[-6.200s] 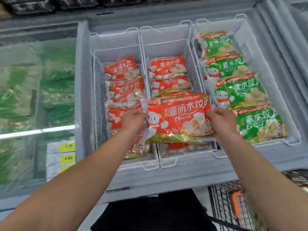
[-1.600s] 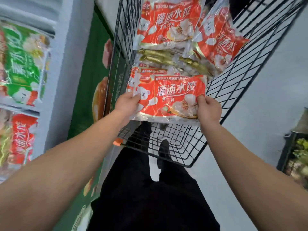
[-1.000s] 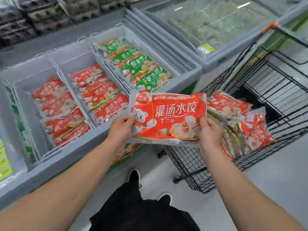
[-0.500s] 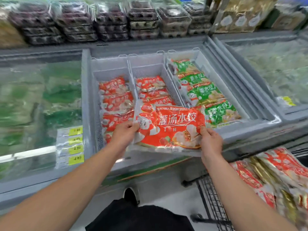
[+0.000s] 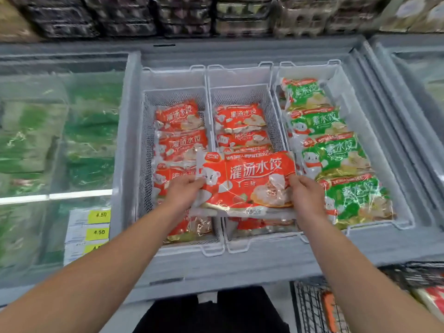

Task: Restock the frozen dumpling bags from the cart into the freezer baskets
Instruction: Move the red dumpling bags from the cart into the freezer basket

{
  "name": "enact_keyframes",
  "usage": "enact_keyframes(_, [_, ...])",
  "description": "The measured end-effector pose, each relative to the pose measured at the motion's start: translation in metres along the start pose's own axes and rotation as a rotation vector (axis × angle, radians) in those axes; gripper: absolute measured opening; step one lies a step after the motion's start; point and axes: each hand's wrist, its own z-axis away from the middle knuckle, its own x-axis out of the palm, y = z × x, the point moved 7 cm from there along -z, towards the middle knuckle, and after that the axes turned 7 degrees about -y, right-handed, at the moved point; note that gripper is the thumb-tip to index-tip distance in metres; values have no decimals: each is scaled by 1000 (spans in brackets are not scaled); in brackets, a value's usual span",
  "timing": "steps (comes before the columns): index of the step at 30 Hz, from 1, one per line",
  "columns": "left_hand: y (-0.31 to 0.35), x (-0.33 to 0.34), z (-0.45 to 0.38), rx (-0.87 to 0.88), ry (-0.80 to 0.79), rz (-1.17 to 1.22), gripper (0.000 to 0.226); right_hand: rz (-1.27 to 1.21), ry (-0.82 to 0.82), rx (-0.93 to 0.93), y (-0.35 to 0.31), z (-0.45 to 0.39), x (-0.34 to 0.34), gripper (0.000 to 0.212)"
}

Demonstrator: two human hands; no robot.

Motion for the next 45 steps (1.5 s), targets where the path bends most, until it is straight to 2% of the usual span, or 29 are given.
enact_keyframes(3, [16, 21, -31, -74, 36, 48, 19, 54, -115, -7, -14, -48, 5, 33])
enact_keyframes(9, [53, 57, -111, -140, 159, 30, 15, 171, -159, -14, -31, -162, 19, 36])
enact_keyframes(11, [62, 64, -135, -168, 182, 20, 19, 190, -185, -17, -36, -191, 29, 36])
enact_keyframes(14, [72, 70, -174, -227, 245, 21, 38, 257, -211, -54, -46, -233, 45, 41])
enact_keyframes(16, [74, 71, -200, -265, 275, 30, 36, 280, -223, -61, -51, -257, 57, 38])
enact_keyframes(19, [81, 76, -227, -304, 293, 5, 22, 309, -246, -43, -48, -289, 76, 35])
enact_keyframes(22, [87, 77, -250, -280, 317, -44, 36, 336, -281, -9, -47, -305, 90, 27])
enact_keyframes(25, [88, 80, -262, -277, 296, -151, 36, 354, -358, 30, -42, -314, 104, 20])
enact_keyframes(26, [88, 83, -265, -269, 250, -180, 29, 362, -399, 54, -38, -314, 109, 20])
enact_keyframes(28, [85, 91, -262, -265, 141, -276, 19, 455, -451, 90, -30, -310, 114, 40])
enact_keyframes(30, [80, 98, -254, -259, 31, -339, 27, 628, -471, 98, -24, -300, 112, 63])
enact_keyframes(31, [78, 100, -247, -254, -14, -366, 30, 681, -484, 95, -21, -293, 111, 67])
enact_keyframes(35, [78, 97, -201, -199, -77, -487, 58, 633, -511, 54, -31, -254, 104, 65])
enact_keyframes(41, [76, 77, -115, -19, -65, -468, 54, 609, -420, -140, -56, -164, 78, 50])
enact_keyframes(45, [61, 64, -54, 101, -93, -438, 49, 602, -358, -213, -45, -80, 57, 49])
